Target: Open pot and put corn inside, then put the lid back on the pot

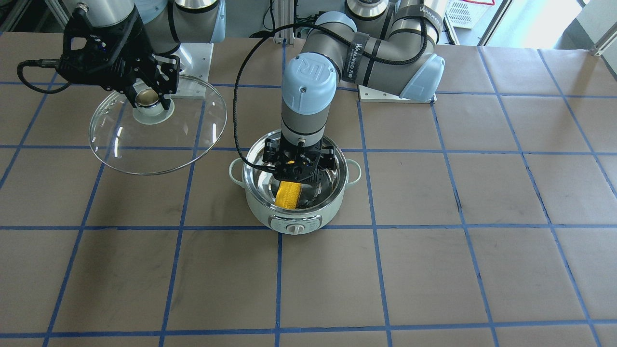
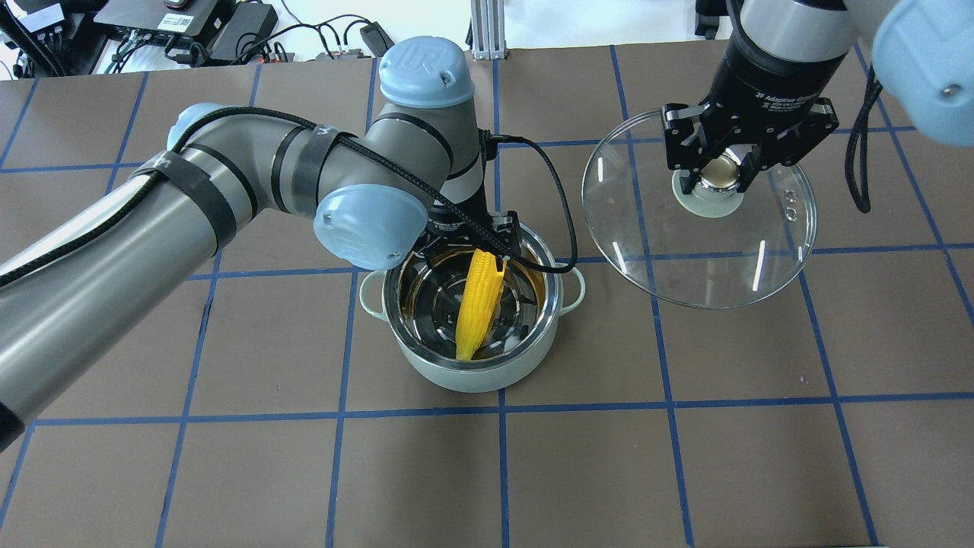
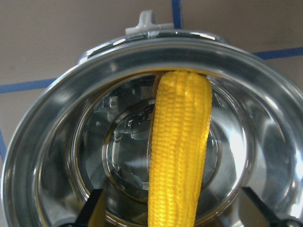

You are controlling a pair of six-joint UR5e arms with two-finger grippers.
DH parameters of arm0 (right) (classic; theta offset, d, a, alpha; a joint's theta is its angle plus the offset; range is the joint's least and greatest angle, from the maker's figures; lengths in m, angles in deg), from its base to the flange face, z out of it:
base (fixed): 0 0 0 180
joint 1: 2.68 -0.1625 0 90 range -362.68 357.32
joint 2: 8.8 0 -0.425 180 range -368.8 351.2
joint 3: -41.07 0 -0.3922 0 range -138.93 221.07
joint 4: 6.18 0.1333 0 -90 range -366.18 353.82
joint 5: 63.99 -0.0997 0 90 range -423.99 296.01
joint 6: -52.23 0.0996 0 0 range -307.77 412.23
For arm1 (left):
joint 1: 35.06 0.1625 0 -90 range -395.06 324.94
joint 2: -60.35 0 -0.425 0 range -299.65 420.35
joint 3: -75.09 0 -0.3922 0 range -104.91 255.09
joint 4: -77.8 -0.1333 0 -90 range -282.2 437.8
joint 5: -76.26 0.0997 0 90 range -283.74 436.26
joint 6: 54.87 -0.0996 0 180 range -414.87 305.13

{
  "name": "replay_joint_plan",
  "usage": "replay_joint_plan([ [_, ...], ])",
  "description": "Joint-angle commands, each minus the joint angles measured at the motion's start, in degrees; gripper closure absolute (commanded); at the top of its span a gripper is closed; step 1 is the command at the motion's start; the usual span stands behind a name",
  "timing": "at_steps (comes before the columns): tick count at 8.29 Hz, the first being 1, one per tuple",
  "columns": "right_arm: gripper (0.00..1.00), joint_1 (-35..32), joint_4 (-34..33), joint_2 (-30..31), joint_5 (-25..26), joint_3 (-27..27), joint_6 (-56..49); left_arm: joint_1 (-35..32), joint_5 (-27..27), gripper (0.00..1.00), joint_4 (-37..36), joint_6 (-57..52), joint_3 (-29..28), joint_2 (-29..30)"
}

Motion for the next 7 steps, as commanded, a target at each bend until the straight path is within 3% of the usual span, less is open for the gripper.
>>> replay_joint_plan([
  [1,0.7,0.1,0.1,0.0,0.3,0.1,-0.1,5.4,0.4,0.0,7.4,-0.7,-4.1,-3.3],
  [4,0.71,-0.8,-0.1,0.0,0.6,0.3,0.6,11.7,3.1,0.0,14.6,-11.2,-10.3,-5.0],
  [7,0.71,-12.5,-1.3,-4.9,1.1,-2.1,9.8,19.6,5.5,0.0,19.3,-11.7,-13.0,-9.7],
])
